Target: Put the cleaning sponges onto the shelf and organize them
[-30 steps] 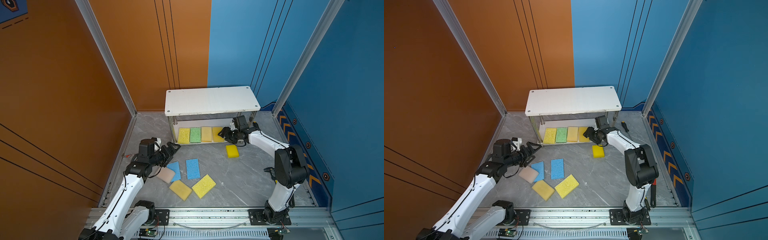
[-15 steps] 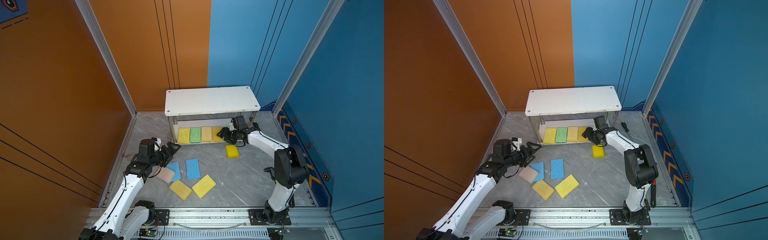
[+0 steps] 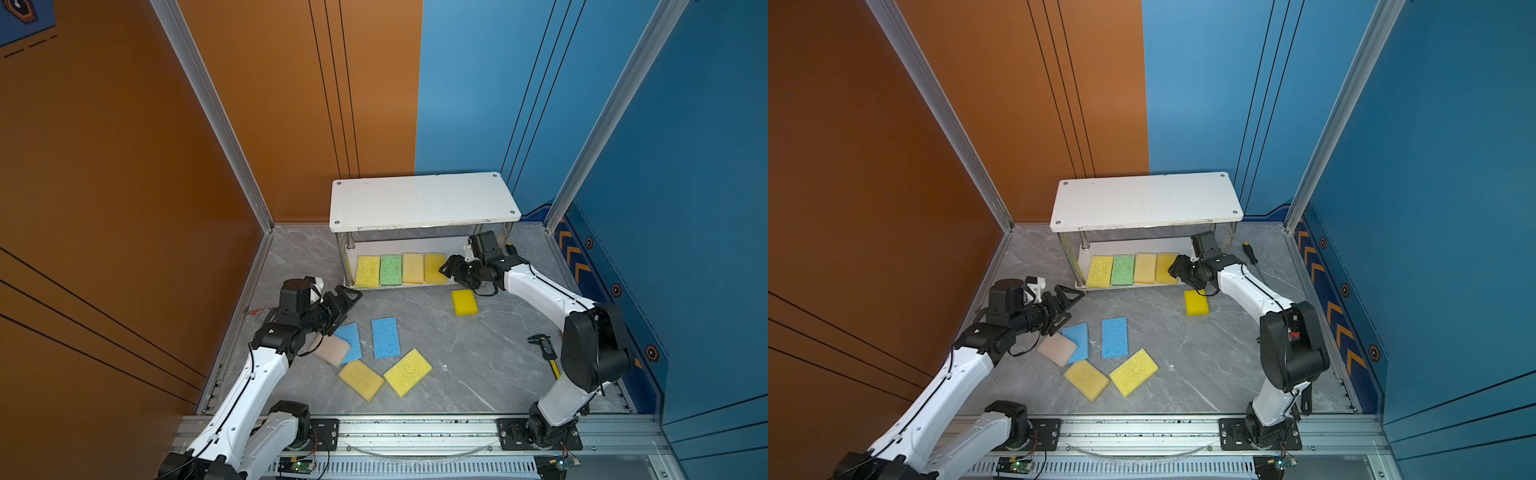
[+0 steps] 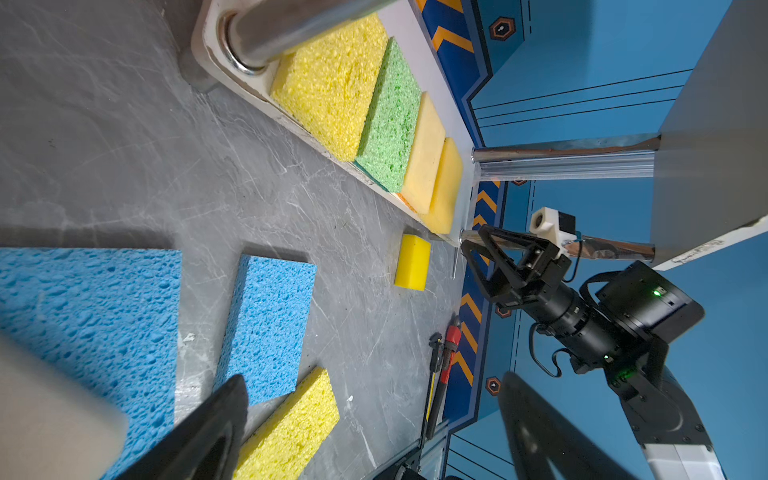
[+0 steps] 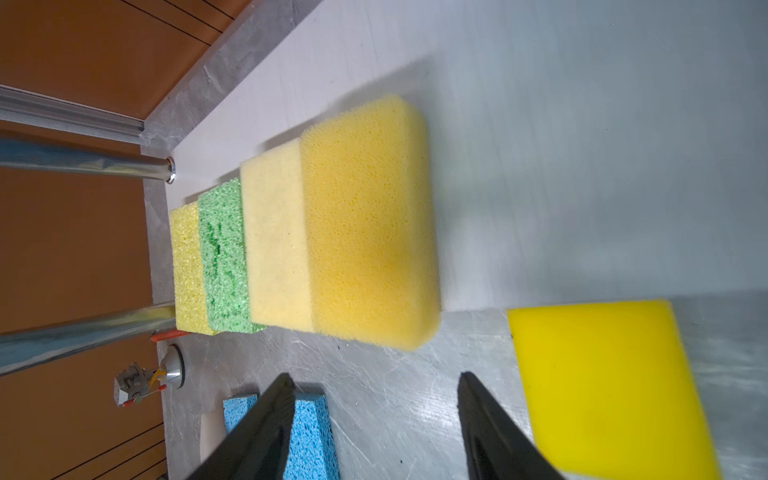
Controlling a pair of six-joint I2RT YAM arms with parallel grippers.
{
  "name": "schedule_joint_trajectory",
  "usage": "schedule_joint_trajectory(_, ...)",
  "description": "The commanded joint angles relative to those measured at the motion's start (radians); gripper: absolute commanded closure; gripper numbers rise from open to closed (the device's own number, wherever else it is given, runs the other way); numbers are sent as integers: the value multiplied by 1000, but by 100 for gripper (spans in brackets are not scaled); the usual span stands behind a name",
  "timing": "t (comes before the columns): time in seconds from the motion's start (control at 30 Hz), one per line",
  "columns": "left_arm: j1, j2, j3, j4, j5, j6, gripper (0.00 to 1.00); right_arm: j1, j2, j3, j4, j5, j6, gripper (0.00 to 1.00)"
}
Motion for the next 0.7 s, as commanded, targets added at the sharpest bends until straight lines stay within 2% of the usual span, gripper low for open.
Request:
schedule_joint_trajectory(0.0,-20,22,10,-21,7,51,5,36,-117,-71,-117,71,-24,35)
schedule_joint_trajectory(0.13,-52,31,-1,-39,11,76,4,81,-237,-198,-147,72,33,35)
schedule_joint_trajectory(0.3,-71,61,-15,-69,39,114,1,165,-314,-284,-197,64,73,35)
schedule_joint_trajectory(0.47,-95,85,2,-110,41,176,2,261,-288,-341,-202,13,113,34)
schedule_joint_trajectory(0.67,-101,57,-57,-111,59,186,2,390,-235,-344,-185,-23,151,32)
